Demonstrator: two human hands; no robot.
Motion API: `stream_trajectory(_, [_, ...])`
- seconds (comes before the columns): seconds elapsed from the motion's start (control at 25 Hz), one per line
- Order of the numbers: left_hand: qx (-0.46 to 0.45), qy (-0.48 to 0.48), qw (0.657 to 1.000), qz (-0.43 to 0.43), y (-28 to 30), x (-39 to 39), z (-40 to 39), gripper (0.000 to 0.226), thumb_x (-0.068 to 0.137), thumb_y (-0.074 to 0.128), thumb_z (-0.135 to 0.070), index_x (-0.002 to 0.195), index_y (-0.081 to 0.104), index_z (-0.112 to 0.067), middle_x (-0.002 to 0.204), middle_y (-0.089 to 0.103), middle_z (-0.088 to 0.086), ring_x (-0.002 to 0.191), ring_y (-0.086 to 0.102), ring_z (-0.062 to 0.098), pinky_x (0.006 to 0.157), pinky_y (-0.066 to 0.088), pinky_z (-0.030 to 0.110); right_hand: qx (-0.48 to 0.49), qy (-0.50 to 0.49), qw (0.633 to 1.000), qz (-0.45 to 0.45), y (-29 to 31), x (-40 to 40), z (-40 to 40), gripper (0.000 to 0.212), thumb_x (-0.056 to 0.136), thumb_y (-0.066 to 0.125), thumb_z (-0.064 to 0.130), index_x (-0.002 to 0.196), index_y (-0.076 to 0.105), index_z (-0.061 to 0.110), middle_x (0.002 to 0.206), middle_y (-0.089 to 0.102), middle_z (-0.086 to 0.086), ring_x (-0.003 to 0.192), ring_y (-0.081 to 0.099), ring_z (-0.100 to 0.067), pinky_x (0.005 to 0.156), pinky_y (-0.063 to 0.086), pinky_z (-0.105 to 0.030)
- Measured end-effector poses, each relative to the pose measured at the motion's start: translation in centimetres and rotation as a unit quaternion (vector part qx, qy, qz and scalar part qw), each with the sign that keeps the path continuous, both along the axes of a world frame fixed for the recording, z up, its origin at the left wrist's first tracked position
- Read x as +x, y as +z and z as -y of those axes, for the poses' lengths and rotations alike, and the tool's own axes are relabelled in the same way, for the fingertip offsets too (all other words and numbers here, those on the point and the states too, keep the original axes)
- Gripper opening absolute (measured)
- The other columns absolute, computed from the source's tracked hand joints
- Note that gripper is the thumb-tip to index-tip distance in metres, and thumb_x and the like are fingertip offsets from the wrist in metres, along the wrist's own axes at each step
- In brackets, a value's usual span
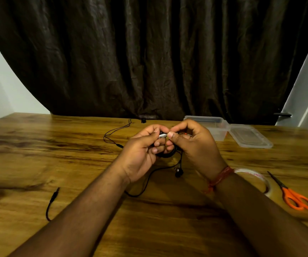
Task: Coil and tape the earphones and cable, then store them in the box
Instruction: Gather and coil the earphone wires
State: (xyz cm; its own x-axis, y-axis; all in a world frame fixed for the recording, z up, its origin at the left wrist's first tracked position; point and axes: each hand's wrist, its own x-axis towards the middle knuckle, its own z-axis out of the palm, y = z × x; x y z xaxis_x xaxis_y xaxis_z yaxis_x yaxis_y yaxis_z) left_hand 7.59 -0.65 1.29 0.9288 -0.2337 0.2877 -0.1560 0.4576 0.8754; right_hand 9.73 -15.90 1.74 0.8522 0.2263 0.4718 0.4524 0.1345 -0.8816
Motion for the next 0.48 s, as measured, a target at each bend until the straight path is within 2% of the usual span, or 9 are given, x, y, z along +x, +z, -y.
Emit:
stream_trajectory(0.08, [0.002, -0.003, 1.0, 0.009, -0.1, 0.1, 0.0, 0.018, 0.1, 0.039, -0.009, 0.101, 0.056, -0.005, 0.066, 0.034, 0.002, 0.053, 0.041, 0.008, 0.076, 0.046, 0.031, 0.001, 0.0, 1.0, -0.001, 0.0, 0.0, 0.1, 0.009, 0.088, 0.065, -0.002, 0.089, 0.063, 0.007, 0.076, 0.069, -0.013, 0.068, 0.069, -0.02, 0.064, 0.059, -0.031])
stream_trajectory(0.16, [0.025, 0.018, 0.999, 0.02, -0.3, 0.2, 0.0, 0.017, 0.099, 0.042, -0.008, 0.097, 0.059, -0.007, 0.065, 0.034, 0.001, 0.054, 0.038, 0.008, 0.073, 0.049, 0.028, -0.037, -0.006, 0.999, 0.015, 0.2, 0.1, 0.3, 0.008, 0.088, 0.065, -0.002, 0.092, 0.064, 0.004, 0.08, 0.068, -0.01, 0.071, 0.069, -0.014, 0.067, 0.058, -0.027])
stream_trajectory(0.24, [0.058, 0.047, 0.997, 0.019, -0.6, 0.4, 0.1, 0.02, 0.101, 0.039, -0.008, 0.095, 0.059, -0.01, 0.065, 0.034, -0.001, 0.052, 0.033, 0.006, 0.071, 0.046, 0.027, -0.111, -0.009, 0.993, 0.033, 0.9, 0.4, 1.0, 0.012, 0.088, 0.065, 0.0, 0.099, 0.064, 0.005, 0.083, 0.065, -0.003, 0.072, 0.066, -0.006, 0.068, 0.055, -0.021])
stream_trajectory(0.32, [0.079, 0.057, 0.995, 0.016, -0.7, 0.5, 0.2, 0.022, 0.103, 0.037, -0.01, 0.096, 0.058, -0.012, 0.066, 0.036, -0.004, 0.051, 0.03, 0.004, 0.071, 0.042, 0.028, -0.208, -0.047, 0.976, 0.035, 2.0, 0.7, 2.4, 0.018, 0.089, 0.068, 0.011, 0.106, 0.064, 0.015, 0.088, 0.065, 0.003, 0.078, 0.065, -0.012, 0.075, 0.055, -0.027])
stream_trajectory(0.4, [0.091, 0.058, 0.994, 0.014, -0.8, 0.5, 0.3, 0.024, 0.103, 0.036, -0.011, 0.096, 0.059, -0.014, 0.066, 0.037, -0.005, 0.052, 0.029, 0.005, 0.072, 0.042, 0.027, -0.349, -0.123, 0.928, 0.044, 3.5, 1.1, 4.9, 0.015, 0.089, 0.068, 0.023, 0.104, 0.065, 0.024, 0.091, 0.065, 0.007, 0.084, 0.064, -0.014, 0.075, 0.052, -0.027])
stream_trajectory(0.48, [0.101, 0.063, 0.993, 0.009, -0.8, 0.3, 0.3, 0.024, 0.103, 0.036, -0.011, 0.098, 0.059, -0.014, 0.066, 0.037, -0.006, 0.054, 0.029, 0.006, 0.073, 0.043, 0.028, -0.489, -0.171, 0.855, 0.039, 5.0, 0.9, 7.7, 0.007, 0.088, 0.068, 0.03, 0.094, 0.066, 0.026, 0.087, 0.064, 0.008, 0.085, 0.062, -0.014, 0.071, 0.047, -0.025])
